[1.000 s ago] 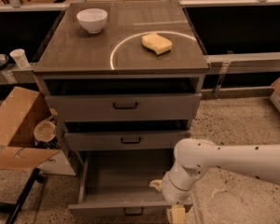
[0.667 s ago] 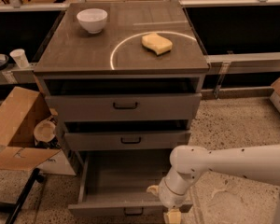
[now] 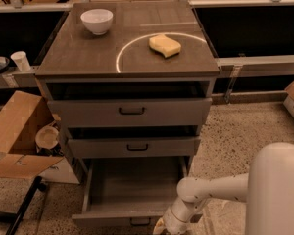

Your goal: Close bottom drawer

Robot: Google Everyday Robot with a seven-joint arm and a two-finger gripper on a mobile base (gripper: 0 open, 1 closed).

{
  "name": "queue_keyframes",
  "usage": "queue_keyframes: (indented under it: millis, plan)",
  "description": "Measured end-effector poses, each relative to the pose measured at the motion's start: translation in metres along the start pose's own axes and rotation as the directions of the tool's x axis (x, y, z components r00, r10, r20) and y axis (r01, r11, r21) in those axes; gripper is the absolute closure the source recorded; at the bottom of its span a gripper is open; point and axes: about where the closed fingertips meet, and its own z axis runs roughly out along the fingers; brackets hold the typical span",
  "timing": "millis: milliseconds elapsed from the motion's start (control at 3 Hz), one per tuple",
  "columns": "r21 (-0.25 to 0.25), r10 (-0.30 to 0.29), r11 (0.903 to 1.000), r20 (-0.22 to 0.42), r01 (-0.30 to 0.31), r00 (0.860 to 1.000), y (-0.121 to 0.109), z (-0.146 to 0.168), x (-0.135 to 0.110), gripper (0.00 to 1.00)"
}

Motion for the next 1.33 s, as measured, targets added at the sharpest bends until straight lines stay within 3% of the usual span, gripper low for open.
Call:
queue_keyframes:
  millis: [333, 667, 1000, 1333]
  plan:
    - [-0.018, 0.043, 0.9989, 0.046, -0.042, 0.998, -0.005, 0.04, 0.037, 0.73]
    - [0.029, 0.118, 0.9924, 0.031, -0.119, 0.992, -0.034, 0.056, 0.083, 1.0]
    - [0.08, 0.164, 0.9831, 0.013, -0.165, 0.986, -0.056, 0.055, 0.109, 1.0]
    - [0.129, 0.223, 0.9668, -0.004, -0.221, 0.975, -0.079, 0.051, 0.126, 0.81]
